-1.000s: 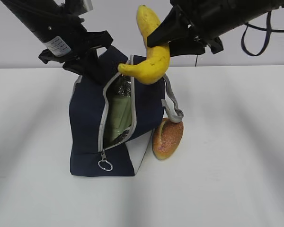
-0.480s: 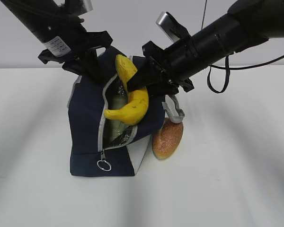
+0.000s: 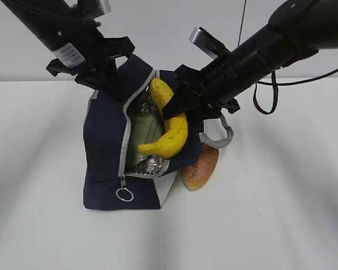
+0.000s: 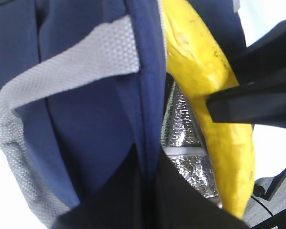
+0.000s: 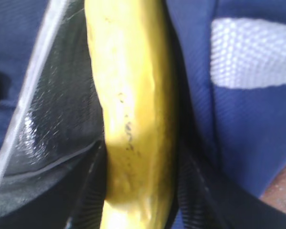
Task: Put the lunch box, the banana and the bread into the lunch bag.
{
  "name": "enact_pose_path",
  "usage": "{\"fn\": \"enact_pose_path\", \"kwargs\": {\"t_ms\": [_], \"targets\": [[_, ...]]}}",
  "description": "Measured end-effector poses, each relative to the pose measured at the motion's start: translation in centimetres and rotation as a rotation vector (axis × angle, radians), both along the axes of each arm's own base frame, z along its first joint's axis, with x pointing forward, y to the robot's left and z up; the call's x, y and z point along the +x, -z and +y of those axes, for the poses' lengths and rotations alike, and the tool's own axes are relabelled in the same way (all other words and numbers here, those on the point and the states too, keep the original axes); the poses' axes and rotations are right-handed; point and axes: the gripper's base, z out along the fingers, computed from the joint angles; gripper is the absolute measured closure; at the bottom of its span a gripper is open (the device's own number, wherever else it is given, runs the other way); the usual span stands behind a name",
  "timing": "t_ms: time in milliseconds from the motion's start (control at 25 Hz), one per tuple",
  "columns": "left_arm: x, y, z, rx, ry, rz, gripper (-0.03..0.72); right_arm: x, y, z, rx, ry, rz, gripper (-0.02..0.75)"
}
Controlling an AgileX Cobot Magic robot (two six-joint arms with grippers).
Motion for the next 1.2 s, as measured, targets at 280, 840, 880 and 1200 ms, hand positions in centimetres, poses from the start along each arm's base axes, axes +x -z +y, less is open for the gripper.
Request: {"fn": "enact_pose_path", "kwargs": {"t_ms": [280,840,880,1200], "targets": [[0.0,-0.1,-0.2,-0.020,-0.002,0.007,0.691,0.8,-0.3,0.0,-0.004,0.036,-0.041,0.428],[-0.1,-0.3,-0.5,-0.069,-0.009,0.024,0.691,2.0,1.1,2.7,-0.006,0.007,-0.060,0.428],[-0.2,-0.3,-0.5,-0.071,-0.009,0.025,0.691,2.1,0.9,2.7,-0.003,0.010,-0.066,0.425],[-0.2,-0.3,-0.5,-0.071,-0.009,0.025,0.691,2.0,0.5,3.1,0.041,0.007,-0.046,0.172]]}}
